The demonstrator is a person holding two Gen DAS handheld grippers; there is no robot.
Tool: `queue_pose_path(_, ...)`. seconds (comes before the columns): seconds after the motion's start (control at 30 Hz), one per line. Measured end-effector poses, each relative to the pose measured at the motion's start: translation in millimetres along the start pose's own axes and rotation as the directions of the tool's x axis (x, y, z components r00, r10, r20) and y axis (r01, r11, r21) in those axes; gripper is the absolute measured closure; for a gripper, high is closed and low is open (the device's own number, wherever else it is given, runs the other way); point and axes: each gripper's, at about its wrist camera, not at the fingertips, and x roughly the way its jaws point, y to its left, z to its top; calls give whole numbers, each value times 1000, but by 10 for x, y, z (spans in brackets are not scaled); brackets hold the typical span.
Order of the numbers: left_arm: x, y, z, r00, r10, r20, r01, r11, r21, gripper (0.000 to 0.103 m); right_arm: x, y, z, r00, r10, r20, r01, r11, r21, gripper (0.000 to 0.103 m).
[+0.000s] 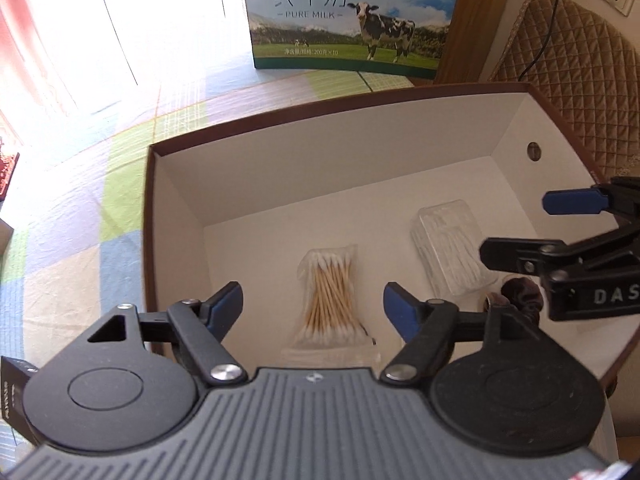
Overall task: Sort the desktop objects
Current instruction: 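Carry the swabs and floss case into the brown box and release both, then withdraw both tools from the box toward the bed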
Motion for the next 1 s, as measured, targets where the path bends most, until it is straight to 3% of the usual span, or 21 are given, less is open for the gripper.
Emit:
queue_pose_path(0.6,-805,23,-344,995,-11,101,14,999,-28,26,-682,349,-391,995,20,96,-21,1000,2,5)
queue_pose_path(1.0,-1297,149,-782,990,-14,141,22,998,-56,25,-1067,659,-701,987,14,159,-15,1000,7,2)
